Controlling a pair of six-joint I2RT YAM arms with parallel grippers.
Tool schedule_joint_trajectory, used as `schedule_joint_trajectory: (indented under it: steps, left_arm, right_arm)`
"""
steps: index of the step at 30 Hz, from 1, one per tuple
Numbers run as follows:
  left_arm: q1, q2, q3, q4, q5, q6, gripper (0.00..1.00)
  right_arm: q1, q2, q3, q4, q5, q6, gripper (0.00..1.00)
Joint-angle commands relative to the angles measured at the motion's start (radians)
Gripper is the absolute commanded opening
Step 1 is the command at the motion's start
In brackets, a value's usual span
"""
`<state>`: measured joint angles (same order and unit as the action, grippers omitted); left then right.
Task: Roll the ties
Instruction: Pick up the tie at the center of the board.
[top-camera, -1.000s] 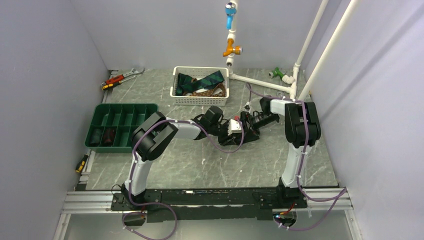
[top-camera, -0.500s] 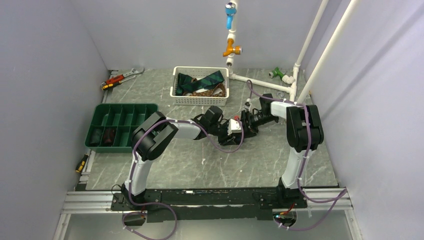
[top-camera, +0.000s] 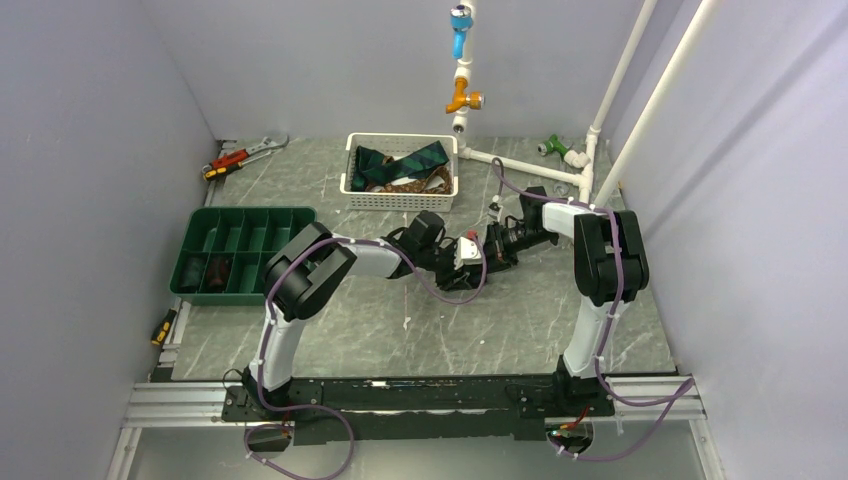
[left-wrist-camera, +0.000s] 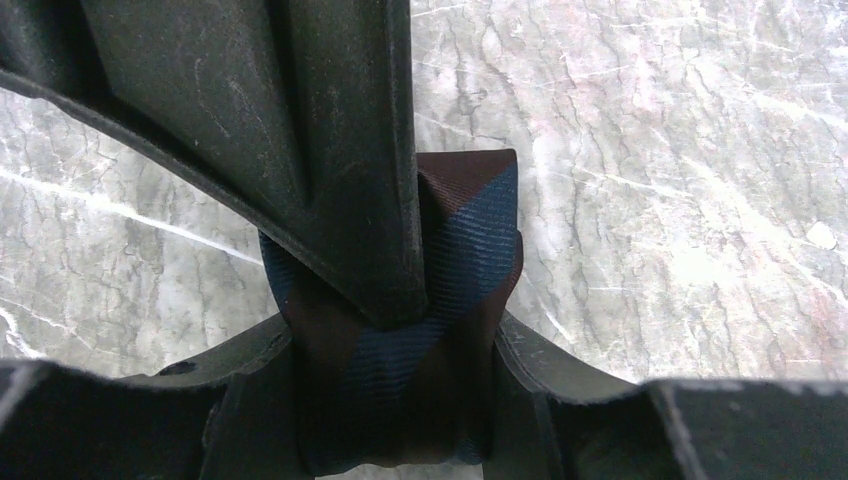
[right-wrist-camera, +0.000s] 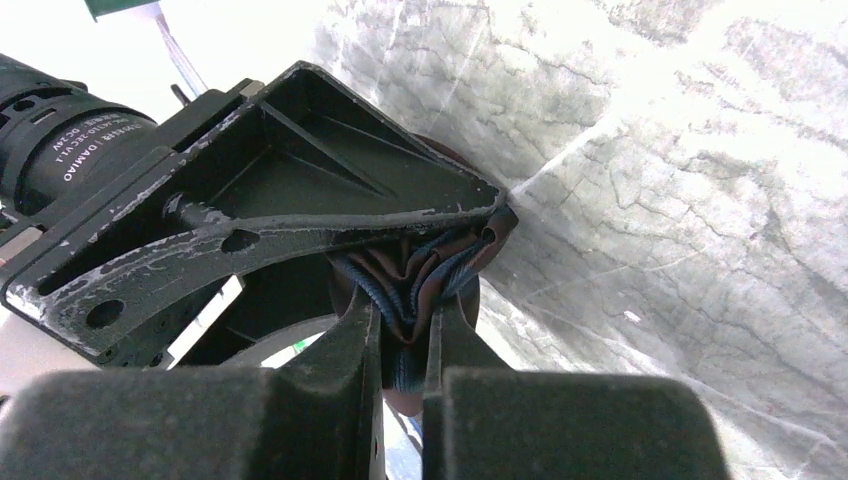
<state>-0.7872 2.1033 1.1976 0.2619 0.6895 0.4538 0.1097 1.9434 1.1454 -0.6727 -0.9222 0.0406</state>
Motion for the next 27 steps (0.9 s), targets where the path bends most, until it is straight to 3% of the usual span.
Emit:
schedule_joint_trajectory:
  steps: [1,5,8,14,18,22,23,24,25,27]
  left_arm:
    - [0.028,0.054,-0.060,-0.113,-0.094,-0.003,0.51]
    - [0.029,-0.008,-0.117,0.039,-0.070,-0.067,0.86]
    - [0.028,-0.025,-0.121,0.120,-0.048,-0.109,0.99]
    - [0.017,0.045,-0.023,0.129,-0.038,-0.130,0.97]
    - [-0.008,0.069,0.009,0.090,-0.012,-0.079,0.83]
    - [-0.018,0.022,-0.037,0.101,-0.008,-0.051,0.39]
    - [-0.017,0.007,-0.045,0.093,-0.010,-0.050,0.32]
    - [-0.015,-0.014,-0.053,0.085,-0.009,-0.052,0.34]
    - [-0.011,-0.036,-0.068,0.080,-0.012,-0.057,0.42]
    - [0.002,-0.099,-0.092,0.073,-0.018,-0.075,0.70]
  right_arm:
    - [-0.003,-0.017,0.004,-0.032,0.041,-0.017,0.00]
    - [-0.002,-0.025,0.000,-0.019,0.050,-0.018,0.00]
    - [-0.001,-0.030,-0.002,-0.007,0.045,-0.015,0.00]
    - [-0.001,-0.034,-0.002,-0.008,-0.005,-0.029,0.00]
    - [-0.001,-0.041,0.006,0.001,-0.039,-0.023,0.00]
    - [-0.002,-0.066,0.017,0.013,-0.044,-0.007,0.00]
    - [-0.003,-0.073,0.020,0.010,-0.044,-0.006,0.00]
    - [-0.004,-0.079,0.025,0.004,-0.045,-0.005,0.00]
    - [-0.002,-0.086,0.029,0.000,-0.045,-0.005,0.00]
    - [-0.002,-0.102,0.041,-0.007,-0.047,-0.002,0.00]
